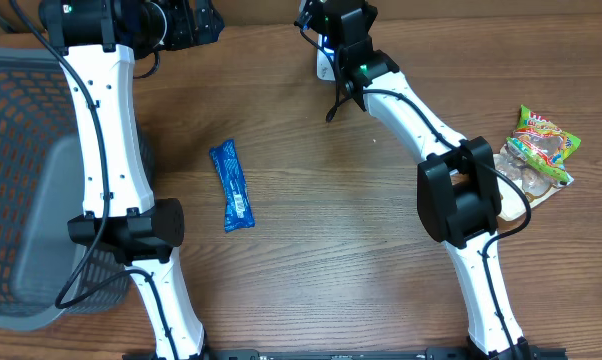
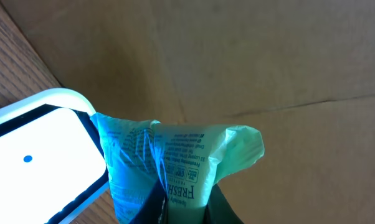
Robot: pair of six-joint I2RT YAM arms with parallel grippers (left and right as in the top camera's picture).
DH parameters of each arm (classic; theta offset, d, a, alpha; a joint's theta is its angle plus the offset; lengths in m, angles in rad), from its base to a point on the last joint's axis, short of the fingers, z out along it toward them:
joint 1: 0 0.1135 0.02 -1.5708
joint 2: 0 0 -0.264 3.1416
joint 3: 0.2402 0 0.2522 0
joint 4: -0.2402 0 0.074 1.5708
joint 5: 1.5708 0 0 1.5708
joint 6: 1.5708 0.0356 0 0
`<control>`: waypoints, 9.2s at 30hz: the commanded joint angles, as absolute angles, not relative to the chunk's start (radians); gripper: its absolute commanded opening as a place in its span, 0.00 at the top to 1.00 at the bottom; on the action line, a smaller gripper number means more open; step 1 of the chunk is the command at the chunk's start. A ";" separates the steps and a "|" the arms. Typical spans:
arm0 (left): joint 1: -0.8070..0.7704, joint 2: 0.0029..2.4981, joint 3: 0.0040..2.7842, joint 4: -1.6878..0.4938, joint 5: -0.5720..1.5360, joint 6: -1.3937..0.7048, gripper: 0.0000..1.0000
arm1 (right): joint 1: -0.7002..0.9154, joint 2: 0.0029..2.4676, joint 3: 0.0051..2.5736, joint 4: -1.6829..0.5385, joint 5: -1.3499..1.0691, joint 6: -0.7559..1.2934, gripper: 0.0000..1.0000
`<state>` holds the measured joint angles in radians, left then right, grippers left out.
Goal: Scan the item barcode
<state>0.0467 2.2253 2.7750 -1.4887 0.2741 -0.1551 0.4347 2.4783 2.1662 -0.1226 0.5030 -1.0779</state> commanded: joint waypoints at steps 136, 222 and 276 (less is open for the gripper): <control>0.046 2.210 2.789 -1.485 0.281 -0.161 0.00 | 0.797 2.318 1.633 -0.113 -0.189 0.344 0.20; 0.046 2.210 2.789 -1.485 0.281 -0.161 0.00 | 0.279 2.268 1.678 -0.840 -0.387 0.419 0.08; 0.046 2.210 2.789 -1.485 0.281 -0.161 0.00 | 0.350 2.283 1.792 -0.789 -0.429 -0.525 0.11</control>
